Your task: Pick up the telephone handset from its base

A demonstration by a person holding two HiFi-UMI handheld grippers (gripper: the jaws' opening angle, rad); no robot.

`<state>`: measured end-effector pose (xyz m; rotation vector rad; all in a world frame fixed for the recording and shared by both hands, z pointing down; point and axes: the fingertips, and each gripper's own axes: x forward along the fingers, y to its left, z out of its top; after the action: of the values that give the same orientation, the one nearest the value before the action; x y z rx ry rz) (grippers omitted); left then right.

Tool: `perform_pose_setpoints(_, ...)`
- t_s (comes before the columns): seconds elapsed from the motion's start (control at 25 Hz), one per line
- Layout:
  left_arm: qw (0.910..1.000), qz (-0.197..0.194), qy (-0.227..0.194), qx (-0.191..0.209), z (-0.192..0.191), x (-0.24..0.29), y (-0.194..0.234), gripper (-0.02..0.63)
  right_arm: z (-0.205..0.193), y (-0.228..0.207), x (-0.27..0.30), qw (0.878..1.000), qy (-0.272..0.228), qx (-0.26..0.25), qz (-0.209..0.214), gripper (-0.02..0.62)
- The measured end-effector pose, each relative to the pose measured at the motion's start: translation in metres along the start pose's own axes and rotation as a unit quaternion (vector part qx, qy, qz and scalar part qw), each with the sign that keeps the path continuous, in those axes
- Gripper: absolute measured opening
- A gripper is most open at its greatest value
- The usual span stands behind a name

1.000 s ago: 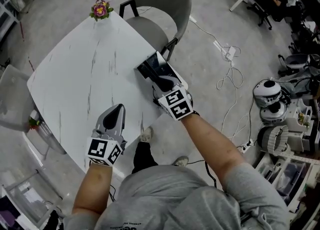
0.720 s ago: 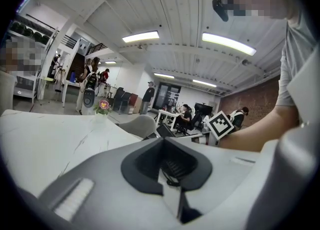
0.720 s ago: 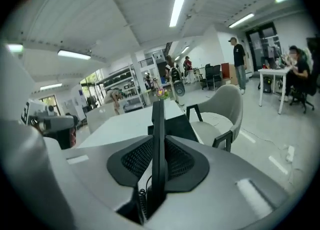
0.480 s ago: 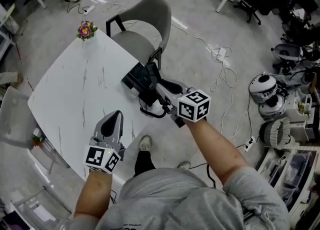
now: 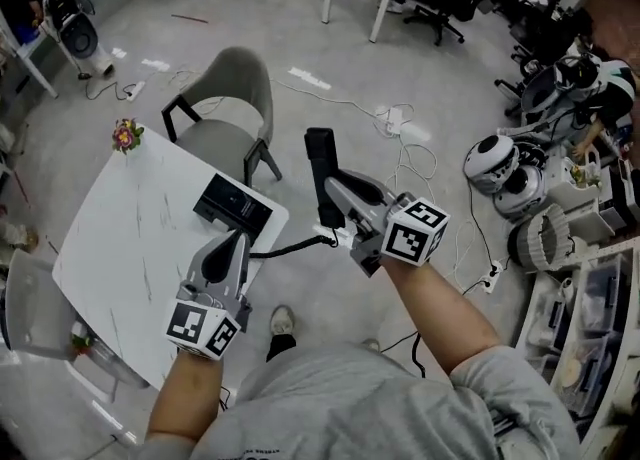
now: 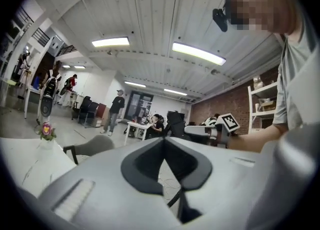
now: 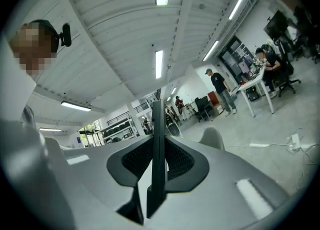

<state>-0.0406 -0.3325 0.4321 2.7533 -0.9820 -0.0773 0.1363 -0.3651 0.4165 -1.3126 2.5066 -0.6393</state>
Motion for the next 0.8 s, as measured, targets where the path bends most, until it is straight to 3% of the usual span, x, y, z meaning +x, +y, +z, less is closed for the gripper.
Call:
perform_pose_setpoints(0.36,0.9930,-0.111,-0.015,0.038,0.055,0.077,-0.118,0.051,0.095,-0.015,-0.149,0.992,-0.106,-0.033,-0.063,0.074)
perform_pose_setpoints(0.8,0.9763,-0.209,0.004,0.057,0.074,0.135,-0.229,0.051,0.150,-0.014,-0.297,0.967,-0.195,-0.068,-0.146,0.074)
